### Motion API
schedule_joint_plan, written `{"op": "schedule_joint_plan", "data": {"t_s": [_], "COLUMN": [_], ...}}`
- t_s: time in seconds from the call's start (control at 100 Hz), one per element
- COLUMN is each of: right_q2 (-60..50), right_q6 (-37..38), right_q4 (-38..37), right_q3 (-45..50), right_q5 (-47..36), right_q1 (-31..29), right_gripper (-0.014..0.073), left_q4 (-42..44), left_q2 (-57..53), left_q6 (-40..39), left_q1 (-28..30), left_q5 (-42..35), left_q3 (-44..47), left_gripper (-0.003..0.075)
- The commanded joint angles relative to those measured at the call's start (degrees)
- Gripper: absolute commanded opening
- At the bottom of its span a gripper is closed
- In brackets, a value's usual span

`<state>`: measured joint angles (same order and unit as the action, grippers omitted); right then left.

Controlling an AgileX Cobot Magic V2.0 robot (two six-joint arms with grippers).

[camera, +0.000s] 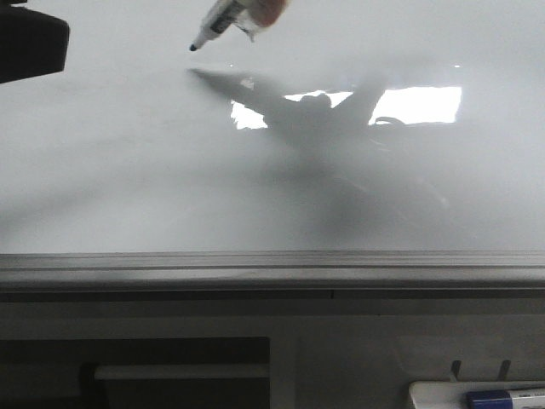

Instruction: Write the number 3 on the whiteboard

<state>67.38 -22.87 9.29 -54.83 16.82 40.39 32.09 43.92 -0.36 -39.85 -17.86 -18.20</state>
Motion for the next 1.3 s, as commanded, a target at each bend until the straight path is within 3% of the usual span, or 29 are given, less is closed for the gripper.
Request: {"op": "schedule_joint_plan", "data": {"t_s": [0.0,0.18,0.4,0.6,1.0,1.29], "right_q2": [-0.7,-0.59,-1.61,-2.81,2.51,-1.86], "right_q6": [-0.01,-0.01,-0.01,-0.01,0.09,4.28], "right_q4": [-0.37,-0.37,-1.86,-1.67,-0.94,-6.33], "right_q3": [-2.16,-2.16,-2.16,-2.01,-1.89,-1.89], "right_q5": [-1.93,-0.71,6.87,13.67,7.28,17.11], "right_q1": [-1.94,-4.57,-7.58,-7.03,-1.11,-3.09], "right_gripper": [-0.0059,-0.0059,-0.0039,-0.0039,-0.004,-0.0039], "left_q4": [-1.56,-1.56,-1.56,-1.56,-1.56,-1.56], "left_q2": [-0.37,-0.37,-0.37,-0.37,-0.37,-0.37], "left_q6": [-0.22,-0.22,-0.22,-0.22,-0.22,-0.22], "left_q1": [0.63,1.13,1.13,1.13,1.13,1.13], "left_q5": [-4.04,-4.28,-4.28,-4.28,-4.28,-4.28], "left_q3": [-1.82,-1.82,-1.82,-1.82,-1.82,-1.82], "left_gripper": [0.0375,0.0375,0.0375,0.0375,0.0375,0.0375]}}
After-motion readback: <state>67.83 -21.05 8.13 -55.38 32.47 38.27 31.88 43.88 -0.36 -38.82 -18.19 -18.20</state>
